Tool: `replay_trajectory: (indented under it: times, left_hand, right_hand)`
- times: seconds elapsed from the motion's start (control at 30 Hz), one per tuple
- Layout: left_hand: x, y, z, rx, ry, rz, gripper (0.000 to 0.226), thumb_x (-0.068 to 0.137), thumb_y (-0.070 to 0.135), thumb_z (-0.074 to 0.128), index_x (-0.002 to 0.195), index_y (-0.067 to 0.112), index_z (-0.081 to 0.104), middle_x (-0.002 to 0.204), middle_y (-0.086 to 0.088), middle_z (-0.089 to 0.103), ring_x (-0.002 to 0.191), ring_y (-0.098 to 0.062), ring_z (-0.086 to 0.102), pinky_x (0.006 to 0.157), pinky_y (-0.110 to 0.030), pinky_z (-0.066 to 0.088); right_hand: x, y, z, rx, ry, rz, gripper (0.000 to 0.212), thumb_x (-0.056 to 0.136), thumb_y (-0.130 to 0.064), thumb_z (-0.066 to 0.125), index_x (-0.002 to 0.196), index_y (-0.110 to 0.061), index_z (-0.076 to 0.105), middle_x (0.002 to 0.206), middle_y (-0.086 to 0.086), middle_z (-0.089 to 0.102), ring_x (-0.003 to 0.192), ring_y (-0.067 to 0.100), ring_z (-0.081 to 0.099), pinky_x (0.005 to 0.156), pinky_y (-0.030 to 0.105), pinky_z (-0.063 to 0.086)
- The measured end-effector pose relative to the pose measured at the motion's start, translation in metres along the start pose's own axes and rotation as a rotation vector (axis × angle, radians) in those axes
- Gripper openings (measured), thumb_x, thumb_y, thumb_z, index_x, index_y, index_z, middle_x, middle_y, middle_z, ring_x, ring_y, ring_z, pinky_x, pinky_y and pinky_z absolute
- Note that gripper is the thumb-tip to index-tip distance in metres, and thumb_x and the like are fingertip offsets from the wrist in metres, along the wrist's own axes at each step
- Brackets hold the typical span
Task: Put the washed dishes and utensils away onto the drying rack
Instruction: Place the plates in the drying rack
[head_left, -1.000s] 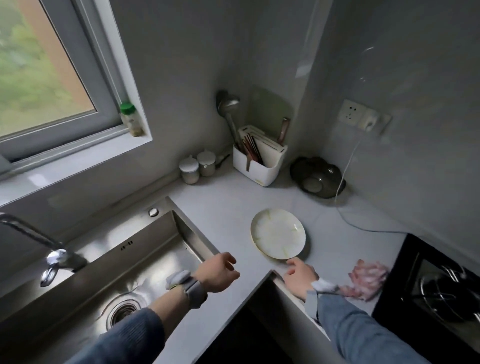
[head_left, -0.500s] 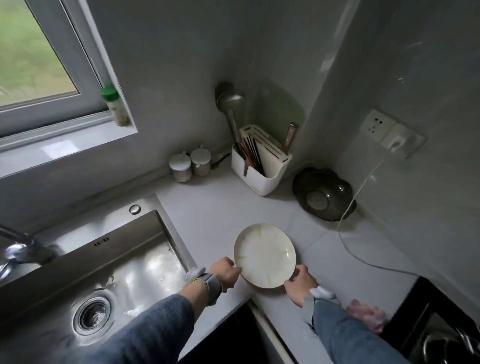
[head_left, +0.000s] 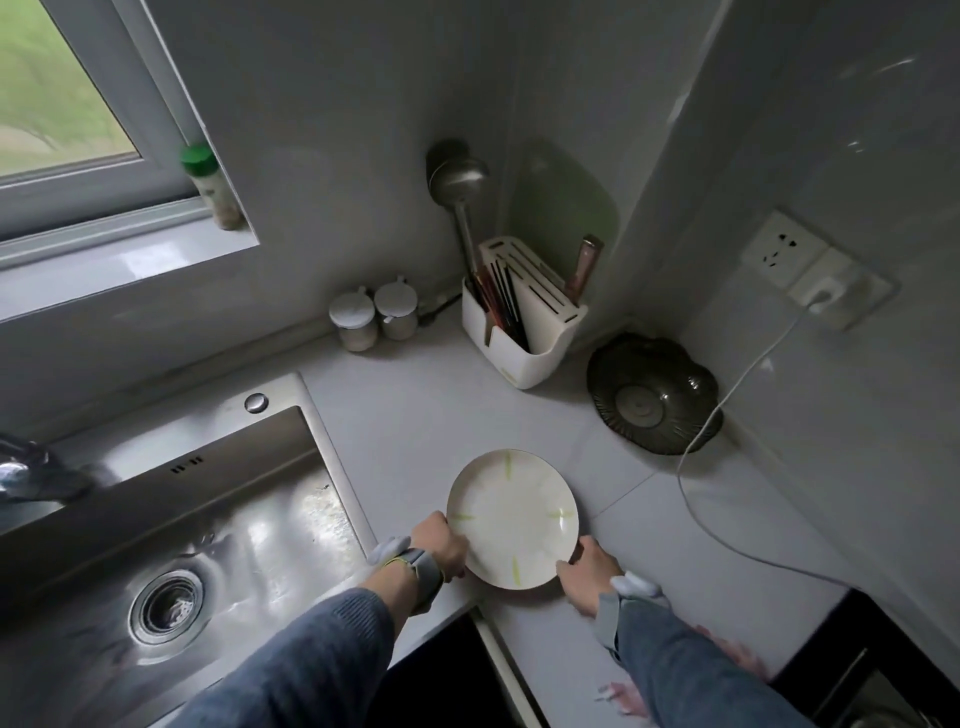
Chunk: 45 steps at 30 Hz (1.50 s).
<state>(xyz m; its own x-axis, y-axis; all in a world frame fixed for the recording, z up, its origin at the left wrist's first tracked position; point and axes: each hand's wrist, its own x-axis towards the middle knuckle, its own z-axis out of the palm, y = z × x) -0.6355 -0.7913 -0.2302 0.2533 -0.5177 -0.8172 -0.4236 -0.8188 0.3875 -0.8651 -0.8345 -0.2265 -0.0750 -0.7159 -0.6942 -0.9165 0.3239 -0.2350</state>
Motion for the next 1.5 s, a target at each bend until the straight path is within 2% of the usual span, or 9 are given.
replay_trajectory:
  times: [0.17, 0.37, 0.5, 0.73, 0.8, 0.93, 1.07, 1.3, 1.5]
  left_hand:
    - [-0.010, 0.005, -0.005, 0.160, 0.050, 0.010, 0.026, 0.083, 0.007, 0.064, 0.108, 0.004, 0.069, 0.094, -0.010, 0.078, 0.089, -0.029, 0.076, 0.084, -0.040, 0.063]
    - [-0.034, 0.011, -0.020, 0.232, 0.122, 0.079, 0.023, 0.090, 0.021, 0.068, 0.108, 0.006, 0.070, 0.073, 0.001, 0.054, 0.080, -0.023, 0.063, 0.081, -0.031, 0.059]
    - [-0.024, -0.013, -0.030, 0.020, 0.197, 0.080, 0.036, 0.074, 0.020, 0.038, 0.097, 0.016, 0.064, 0.085, -0.007, 0.074, 0.073, -0.029, 0.075, 0.072, -0.041, 0.064]
    - [-0.064, -0.069, -0.060, -0.321, 0.327, 0.079, 0.025, 0.095, 0.018, 0.041, 0.098, 0.013, 0.065, 0.083, -0.010, 0.077, 0.058, -0.022, 0.076, 0.067, -0.036, 0.065]
    - [-0.072, -0.087, -0.065, -0.382, 0.377, 0.052, 0.022, 0.096, 0.020, 0.042, 0.098, 0.012, 0.063, 0.079, -0.011, 0.077, 0.058, -0.023, 0.076, 0.064, -0.037, 0.064]
    - [-0.096, -0.137, -0.069, -0.532, 0.480, -0.056, 0.021, 0.097, 0.015, 0.042, 0.100, 0.011, 0.063, 0.072, -0.012, 0.077, 0.056, -0.023, 0.075, 0.053, -0.026, 0.053]
    - [-0.120, -0.196, -0.074, -0.772, 0.566, -0.095, 0.025, 0.096, 0.007, 0.041, 0.106, 0.004, 0.064, 0.066, -0.017, 0.073, 0.053, -0.027, 0.071, 0.063, -0.040, 0.063]
    - [-0.192, -0.307, -0.088, -1.057, 0.744, -0.223, 0.024, 0.099, 0.003, 0.039, 0.108, 0.001, 0.061, 0.062, -0.016, 0.068, 0.044, -0.017, 0.062, 0.047, -0.025, 0.054]
    - [-0.227, -0.396, -0.085, -1.205, 0.811, -0.290, 0.025, 0.105, 0.011, 0.042, 0.118, -0.003, 0.057, 0.059, -0.015, 0.066, 0.041, -0.016, 0.060, 0.039, -0.021, 0.043]
  right_hand:
    - [0.045, 0.015, 0.017, 0.037, 0.038, 0.036, 0.051, 0.079, -0.049, 0.039, 0.124, -0.027, 0.053, 0.106, 0.005, 0.071, 0.087, 0.031, 0.072, 0.084, 0.044, 0.060]
    - [0.035, 0.000, 0.014, 0.130, 0.117, 0.064, 0.033, 0.092, -0.031, 0.036, 0.111, -0.022, 0.062, 0.100, 0.009, 0.070, 0.084, 0.034, 0.070, 0.082, 0.046, 0.060]
    - [0.034, 0.002, 0.015, 0.106, 0.080, 0.066, 0.032, 0.090, -0.029, 0.040, 0.113, -0.022, 0.062, 0.103, 0.009, 0.070, 0.086, 0.033, 0.070, 0.084, 0.045, 0.060]
    - [0.026, -0.014, 0.006, 0.032, -0.067, -0.002, 0.039, 0.091, -0.016, 0.058, 0.128, -0.007, 0.050, 0.120, 0.019, 0.064, 0.099, 0.035, 0.064, 0.085, 0.038, 0.054]
    - [0.029, -0.022, 0.009, 0.142, -0.124, 0.050, 0.036, 0.090, -0.002, 0.053, 0.126, -0.004, 0.049, 0.106, 0.020, 0.061, 0.089, 0.035, 0.067, 0.068, 0.038, 0.059]
    - [0.013, -0.057, 0.012, 0.134, -0.062, -0.020, 0.027, 0.092, -0.002, 0.046, 0.115, 0.005, 0.058, 0.082, 0.019, 0.071, 0.045, 0.021, 0.061, 0.031, 0.015, 0.036]
    - [0.001, -0.102, 0.028, 0.130, -0.065, -0.137, 0.029, 0.087, -0.004, 0.046, 0.108, 0.005, 0.064, 0.066, 0.015, 0.073, 0.049, 0.024, 0.070, 0.039, 0.023, 0.048]
    - [-0.045, -0.188, 0.105, 0.011, -0.176, -0.309, 0.038, 0.079, -0.008, 0.048, 0.113, 0.002, 0.058, 0.065, 0.018, 0.073, 0.050, 0.028, 0.072, 0.048, 0.039, 0.060]
    - [-0.126, -0.235, 0.156, -0.053, -0.227, -0.431, 0.023, 0.088, -0.002, 0.049, 0.106, 0.007, 0.061, 0.071, 0.020, 0.072, 0.048, 0.026, 0.071, 0.040, 0.027, 0.050]
